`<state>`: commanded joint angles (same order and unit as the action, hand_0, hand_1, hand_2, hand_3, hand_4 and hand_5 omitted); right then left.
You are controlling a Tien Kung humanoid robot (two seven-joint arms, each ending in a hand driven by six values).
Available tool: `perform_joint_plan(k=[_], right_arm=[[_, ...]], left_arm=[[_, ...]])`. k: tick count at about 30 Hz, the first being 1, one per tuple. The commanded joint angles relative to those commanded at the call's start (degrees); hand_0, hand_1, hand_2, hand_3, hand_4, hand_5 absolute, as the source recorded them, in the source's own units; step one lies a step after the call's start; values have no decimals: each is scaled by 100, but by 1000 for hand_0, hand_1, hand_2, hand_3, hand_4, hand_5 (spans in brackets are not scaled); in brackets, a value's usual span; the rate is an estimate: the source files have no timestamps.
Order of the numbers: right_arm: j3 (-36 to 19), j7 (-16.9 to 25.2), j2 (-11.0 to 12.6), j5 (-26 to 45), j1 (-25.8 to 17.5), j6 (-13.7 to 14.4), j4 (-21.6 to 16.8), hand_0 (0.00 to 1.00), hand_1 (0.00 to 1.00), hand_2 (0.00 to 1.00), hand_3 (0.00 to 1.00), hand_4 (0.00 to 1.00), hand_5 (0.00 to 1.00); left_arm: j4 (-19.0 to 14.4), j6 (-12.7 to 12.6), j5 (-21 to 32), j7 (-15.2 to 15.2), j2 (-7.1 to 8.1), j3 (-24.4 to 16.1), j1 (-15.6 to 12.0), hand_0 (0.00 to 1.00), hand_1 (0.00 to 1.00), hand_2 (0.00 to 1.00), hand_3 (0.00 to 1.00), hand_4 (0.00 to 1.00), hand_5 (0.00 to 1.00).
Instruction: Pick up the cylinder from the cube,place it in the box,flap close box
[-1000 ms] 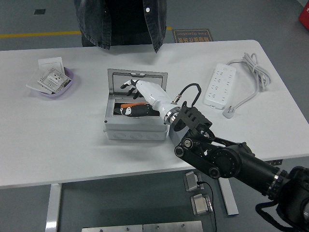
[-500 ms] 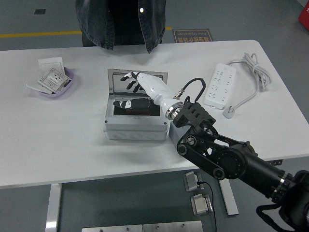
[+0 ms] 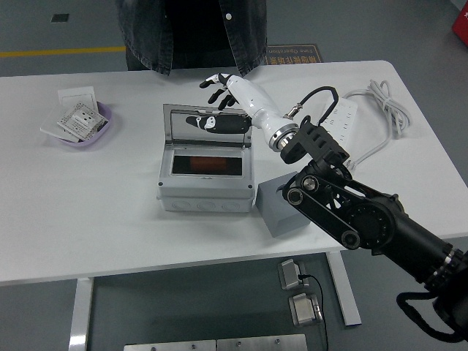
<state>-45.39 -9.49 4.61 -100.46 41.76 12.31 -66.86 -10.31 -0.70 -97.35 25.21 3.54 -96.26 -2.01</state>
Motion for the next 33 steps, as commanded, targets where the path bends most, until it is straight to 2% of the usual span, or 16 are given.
perform_joint_plan(k=[3, 4, 14, 17, 21, 22, 27, 28, 33], right_arm=[[-45, 50, -3, 80, 121, 14, 202, 450, 465, 570, 752, 965, 539], [-51, 65, -8, 104, 153, 20, 265, 364, 468, 582, 751, 966, 545], [118, 357, -179, 637, 496, 115, 1364, 348, 466, 580, 752, 968, 545], [133, 405, -205, 723, 511, 115, 1516, 362, 467, 582, 748, 962, 550], [155, 427, -208, 780, 514, 125, 1582, 362, 467, 582, 748, 962, 550], [163, 428, -206, 785, 512, 130, 1581, 486, 602, 639, 745, 951, 546], [231, 412, -183, 770, 472, 157, 1464, 486, 602, 639, 745, 951, 546], [251, 406, -175, 763, 456, 163, 1420, 578, 625, 657, 740, 947, 548], [392, 380, -95, 755, 341, 178, 1149, 578, 625, 657, 740, 947, 548]], left_arm=[[0, 3, 1, 5, 4, 3, 1, 606, 653, 554, 587, 631, 379], [0, 3, 0, 6, 5, 4, 2, 607, 652, 555, 587, 629, 378], [0, 4, -32, -2, 6, 3, 26, 606, 652, 555, 587, 629, 375], [0, -1, -43, -5, 4, -6, 30, 606, 652, 555, 587, 628, 373], [0, -7, -67, -5, -1, -22, 28, 606, 652, 555, 587, 628, 373], [0, -8, -73, -5, -2, -27, 28, 607, 655, 556, 587, 628, 372], [0, -12, -68, -12, -4, -22, 32, 607, 655, 556, 587, 628, 372], [0, -13, -65, -14, -5, -19, 32, 606, 655, 557, 587, 628, 369], [0, -16, -52, -19, -10, -12, 29, 606, 655, 557, 587, 628, 369]])
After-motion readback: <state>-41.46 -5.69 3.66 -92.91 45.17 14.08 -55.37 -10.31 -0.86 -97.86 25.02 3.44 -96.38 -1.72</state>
